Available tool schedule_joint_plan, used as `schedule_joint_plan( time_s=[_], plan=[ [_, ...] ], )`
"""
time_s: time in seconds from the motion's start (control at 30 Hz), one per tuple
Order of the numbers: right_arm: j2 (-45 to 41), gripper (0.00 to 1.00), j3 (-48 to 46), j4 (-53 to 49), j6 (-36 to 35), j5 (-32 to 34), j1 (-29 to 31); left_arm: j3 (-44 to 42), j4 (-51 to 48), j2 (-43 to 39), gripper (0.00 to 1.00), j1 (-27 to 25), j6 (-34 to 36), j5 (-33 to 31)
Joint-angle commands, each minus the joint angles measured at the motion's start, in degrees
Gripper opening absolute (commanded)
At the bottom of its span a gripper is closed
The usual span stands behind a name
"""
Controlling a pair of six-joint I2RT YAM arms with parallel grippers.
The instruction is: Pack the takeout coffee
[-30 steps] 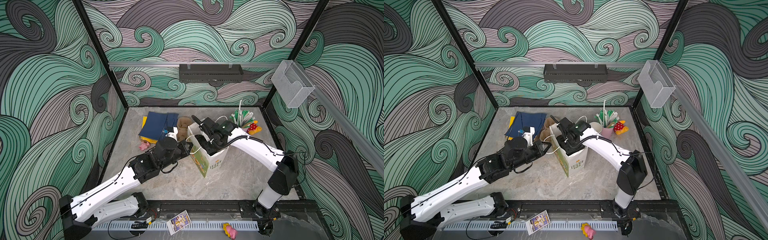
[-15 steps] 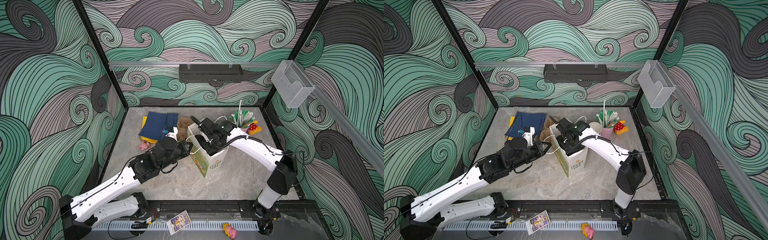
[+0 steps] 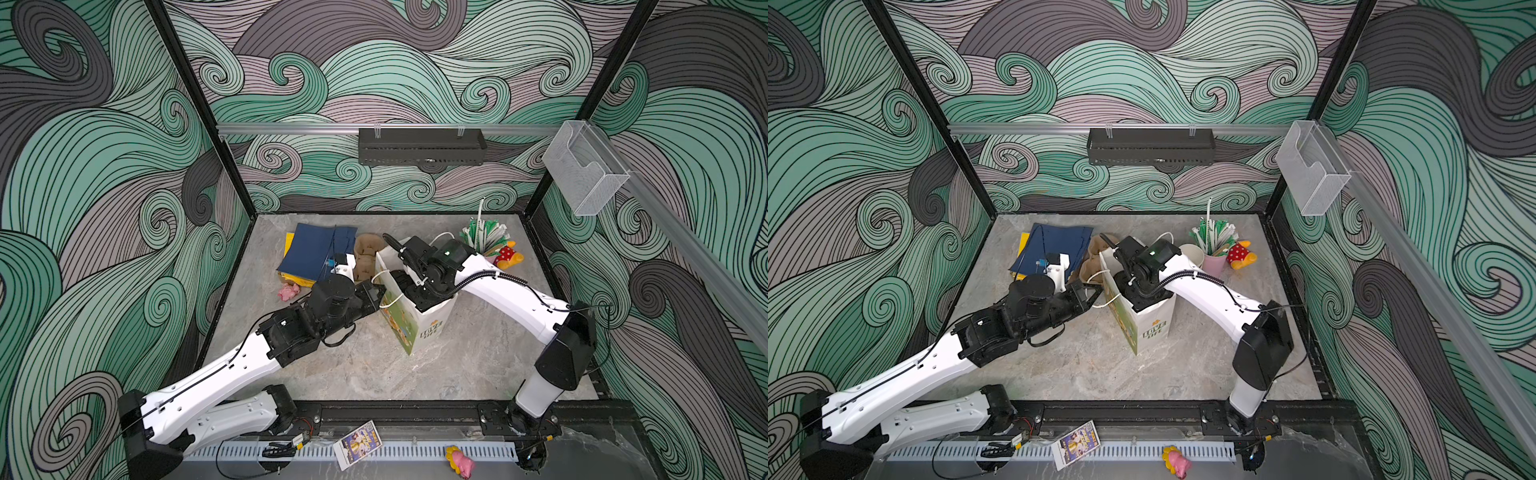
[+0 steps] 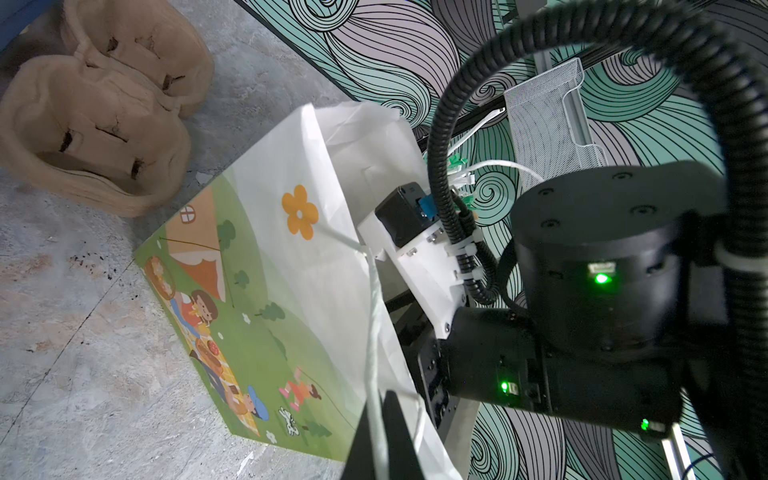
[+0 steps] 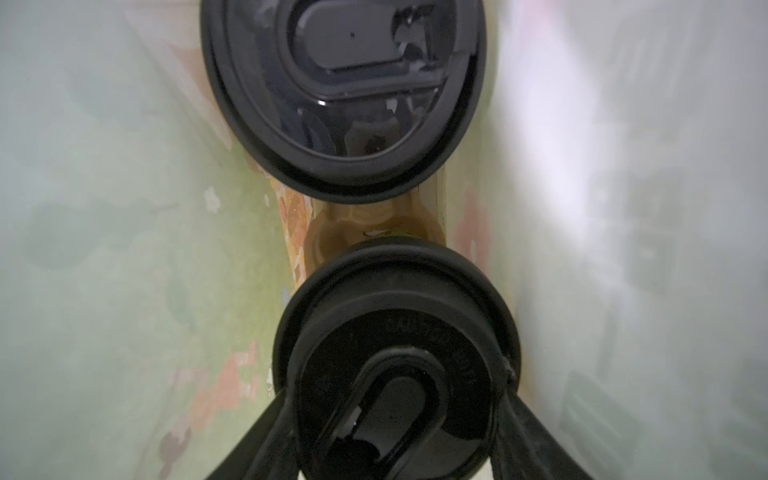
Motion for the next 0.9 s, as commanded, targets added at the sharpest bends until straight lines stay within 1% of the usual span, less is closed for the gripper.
schedule_joint_plan(
  time_s=[0.0, 0.5, 0.87],
  plan=[
    [-0.17, 0.62, -0.52, -0.67, 0.59, 0.20, 0.25, -0.03, -0.47, -0.75, 0.00, 0.39, -0.01, -1.00],
    [2.68, 0.61, -4.66, 1.53, 0.05, 2.58, -0.10, 0.20, -0.41, -0.53, 0.00, 0.44, -0.01, -0.89],
    [3.73, 0.61, -5.95, 3.91, 0.05, -0.18, -0.18, -0.02, -0.57, -0.71, 0.00, 0.39, -0.01, -1.21]
  ],
)
